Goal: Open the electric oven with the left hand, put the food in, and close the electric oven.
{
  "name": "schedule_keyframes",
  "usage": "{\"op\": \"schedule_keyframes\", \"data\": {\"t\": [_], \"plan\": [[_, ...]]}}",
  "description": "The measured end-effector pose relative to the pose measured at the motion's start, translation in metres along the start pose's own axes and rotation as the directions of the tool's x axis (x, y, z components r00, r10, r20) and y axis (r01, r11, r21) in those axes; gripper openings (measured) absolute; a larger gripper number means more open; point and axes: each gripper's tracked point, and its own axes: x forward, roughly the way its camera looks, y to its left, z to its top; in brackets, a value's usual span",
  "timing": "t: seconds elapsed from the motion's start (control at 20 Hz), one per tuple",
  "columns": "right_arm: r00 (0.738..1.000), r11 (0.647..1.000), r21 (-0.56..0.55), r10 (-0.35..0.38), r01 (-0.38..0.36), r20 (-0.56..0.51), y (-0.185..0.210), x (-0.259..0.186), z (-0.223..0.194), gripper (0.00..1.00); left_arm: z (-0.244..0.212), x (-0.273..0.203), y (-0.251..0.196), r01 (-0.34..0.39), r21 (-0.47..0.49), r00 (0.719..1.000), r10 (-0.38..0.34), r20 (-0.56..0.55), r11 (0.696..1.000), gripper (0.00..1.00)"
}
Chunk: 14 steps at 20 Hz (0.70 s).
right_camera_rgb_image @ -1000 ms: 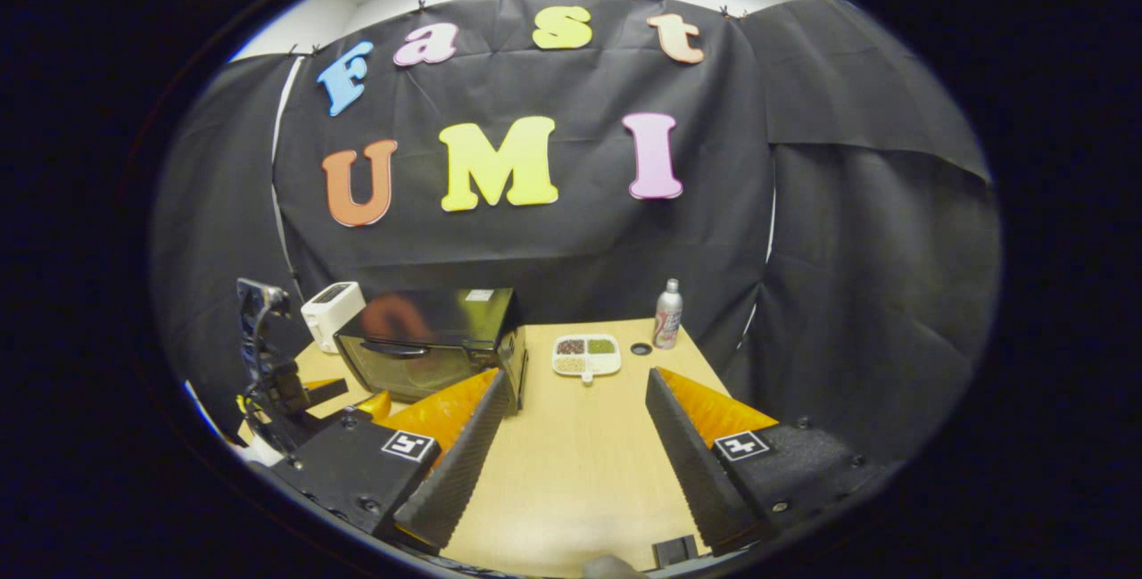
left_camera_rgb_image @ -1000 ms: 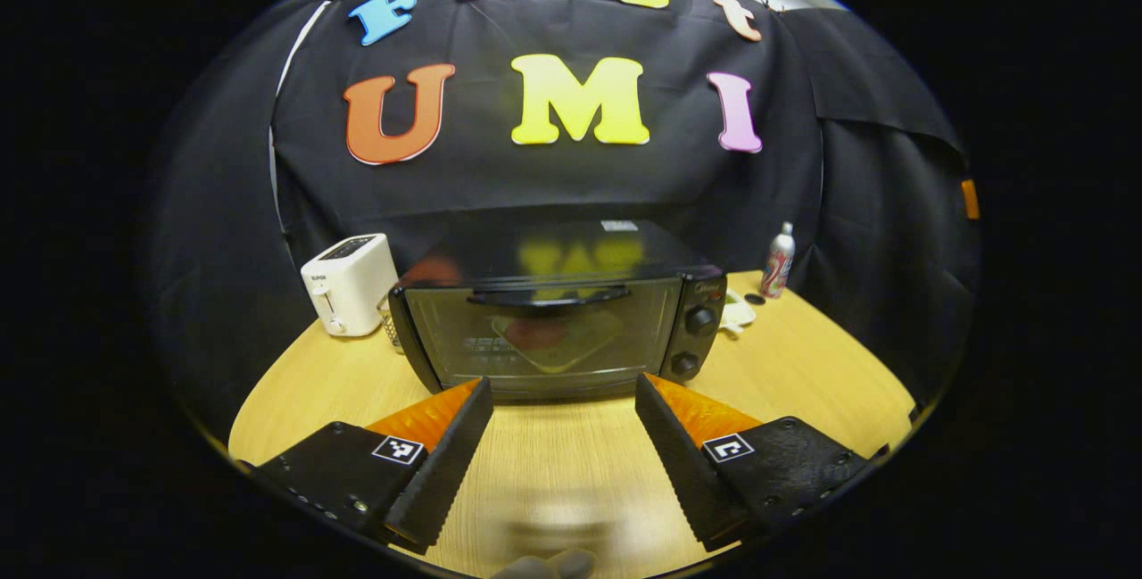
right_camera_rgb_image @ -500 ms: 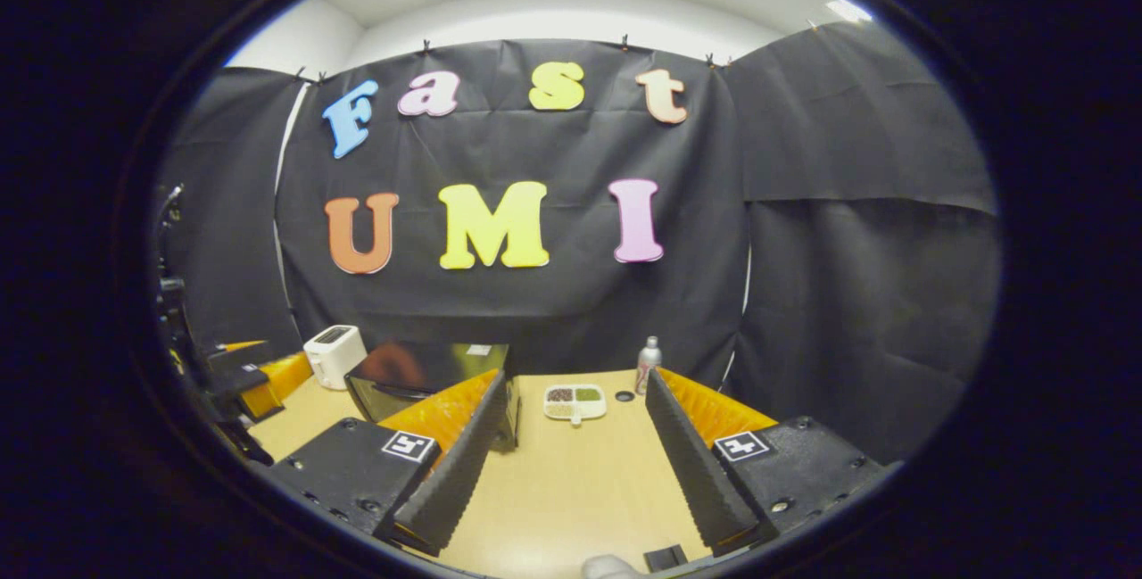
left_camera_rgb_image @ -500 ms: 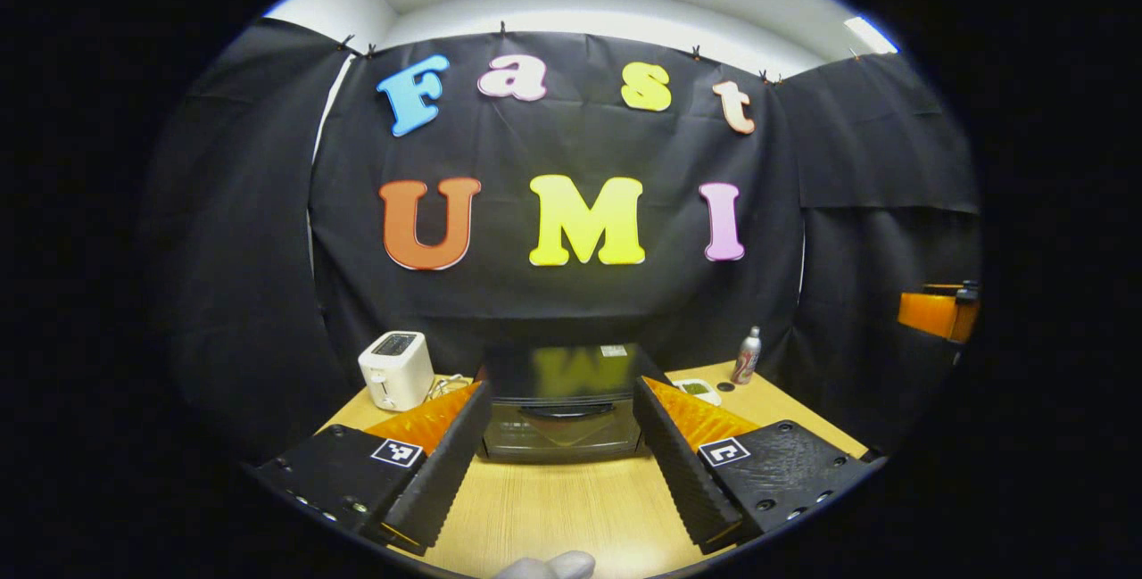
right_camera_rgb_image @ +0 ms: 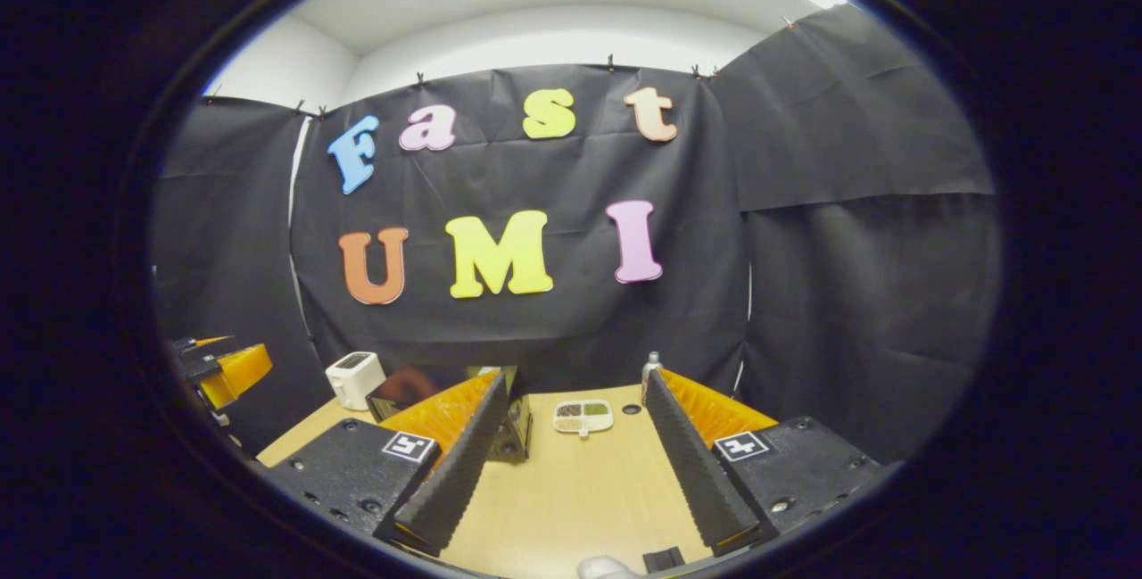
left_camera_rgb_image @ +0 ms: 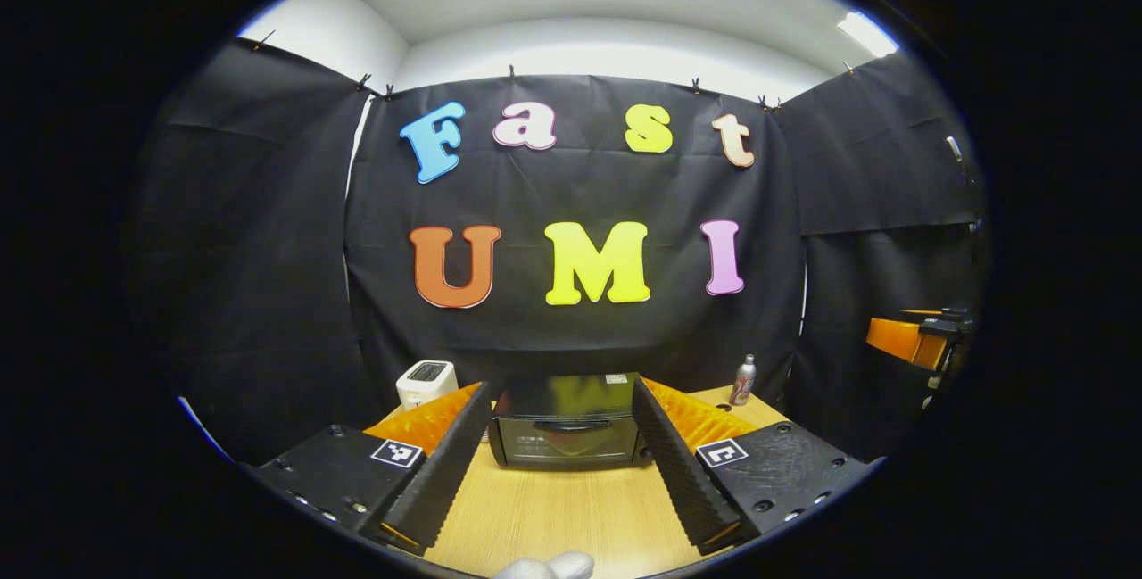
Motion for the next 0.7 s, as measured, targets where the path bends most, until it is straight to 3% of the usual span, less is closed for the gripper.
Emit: {"op": "schedule_keyframes", "data": {"t": [0.25,0.7], "plan": [[0.999,0.999,-0.033,0.034,-0.034,0.000,0.003,-0.005,-0.003,0.96,0.003,-0.003,-0.010,-0.003,0.006,1.000,0.003,0.000,1.000,0.95],[1.000,0.998,-0.051,0.031,-0.031,0.004,-0.002,-0.014,0.004,0.96,0.007,-0.003,-0.023,0.006,0.001,1.000,-0.006,0.006,1.000,0.96]]}}
